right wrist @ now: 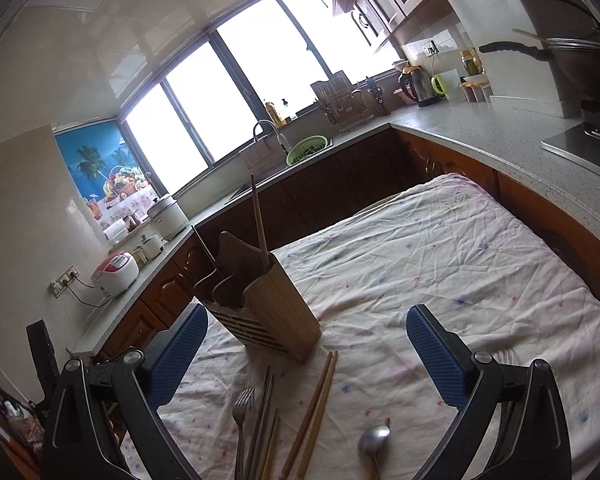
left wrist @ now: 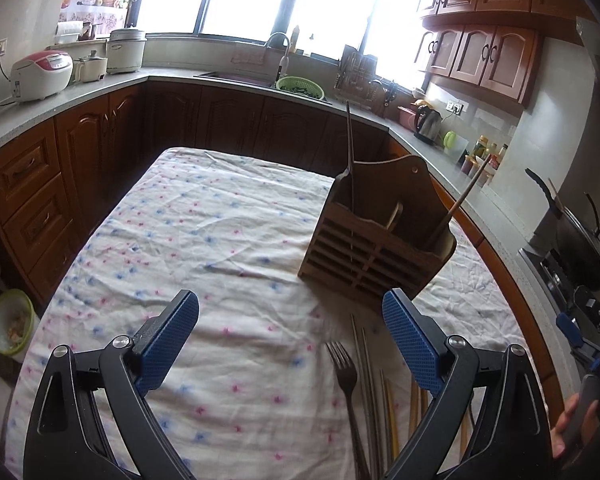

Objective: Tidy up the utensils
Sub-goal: 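Move both open grippers back toward the utensils on the cloth, then close the right gripper on a bamboo chopstick while the left gripper grasps a steel fork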

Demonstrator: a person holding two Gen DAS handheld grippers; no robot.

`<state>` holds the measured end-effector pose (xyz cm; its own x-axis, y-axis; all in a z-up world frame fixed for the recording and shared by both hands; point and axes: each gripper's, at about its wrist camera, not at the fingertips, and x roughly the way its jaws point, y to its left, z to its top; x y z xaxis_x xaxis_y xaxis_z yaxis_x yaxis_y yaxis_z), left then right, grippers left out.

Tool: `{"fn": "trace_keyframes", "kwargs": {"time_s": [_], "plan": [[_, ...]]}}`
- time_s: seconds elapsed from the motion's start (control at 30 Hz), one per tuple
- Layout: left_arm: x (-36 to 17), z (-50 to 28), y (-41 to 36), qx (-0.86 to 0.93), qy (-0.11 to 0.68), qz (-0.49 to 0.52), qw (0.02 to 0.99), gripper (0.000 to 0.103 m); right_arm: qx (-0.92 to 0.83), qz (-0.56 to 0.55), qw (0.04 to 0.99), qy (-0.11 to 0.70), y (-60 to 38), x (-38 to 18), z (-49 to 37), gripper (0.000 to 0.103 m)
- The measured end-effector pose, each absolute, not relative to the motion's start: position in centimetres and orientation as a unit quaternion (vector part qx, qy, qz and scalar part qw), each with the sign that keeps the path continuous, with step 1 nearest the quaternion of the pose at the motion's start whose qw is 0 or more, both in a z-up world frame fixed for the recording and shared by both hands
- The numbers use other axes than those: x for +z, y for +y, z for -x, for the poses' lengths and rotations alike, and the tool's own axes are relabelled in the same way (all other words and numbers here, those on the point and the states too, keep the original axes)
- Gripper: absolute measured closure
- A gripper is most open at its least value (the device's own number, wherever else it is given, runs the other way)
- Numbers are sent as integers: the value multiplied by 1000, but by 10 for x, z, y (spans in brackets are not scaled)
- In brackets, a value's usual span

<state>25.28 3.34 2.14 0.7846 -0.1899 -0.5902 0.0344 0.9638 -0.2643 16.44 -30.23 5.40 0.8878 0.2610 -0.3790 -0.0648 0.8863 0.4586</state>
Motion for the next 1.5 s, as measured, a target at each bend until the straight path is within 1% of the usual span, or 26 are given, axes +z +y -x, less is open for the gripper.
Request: {"fn": "trace_keyframes", "kwargs": {"time_s": [0.53,0.9,1.03,1.1,1.13,1.2,1.23,1.3,1.4,1.5], "plan": [[-6,-231,21,-75,367,117,920,8,60,-218,937,265,-312,14,-129,2],[-21,-240,13,-75,393,113,909,8,57,-188,934,300,-297,1,-141,2],[-30,-248,3,-80,412,101,902,8,62,-169,932,315,-287,-4,-153,5],[-35,-253,-3,-84,420,94,898,8,65,-162,930,324,-282,-8,-160,16],[-37,-255,-7,-87,424,91,897,8,68,-161,928,330,-280,-10,-164,20],[-41,-260,-14,-91,431,82,894,10,72,-157,924,342,-276,-14,-173,36],[-43,-263,-18,-94,436,76,892,13,72,-154,922,348,-273,-16,-177,39],[-48,-270,-25,-99,445,69,887,16,78,-150,917,362,-269,-22,-188,49],[-55,-279,-34,-101,456,55,883,20,84,-145,911,377,-261,-29,-203,60],[-64,-290,-42,-104,470,42,875,28,87,-138,906,391,-255,-36,-220,67]]}}
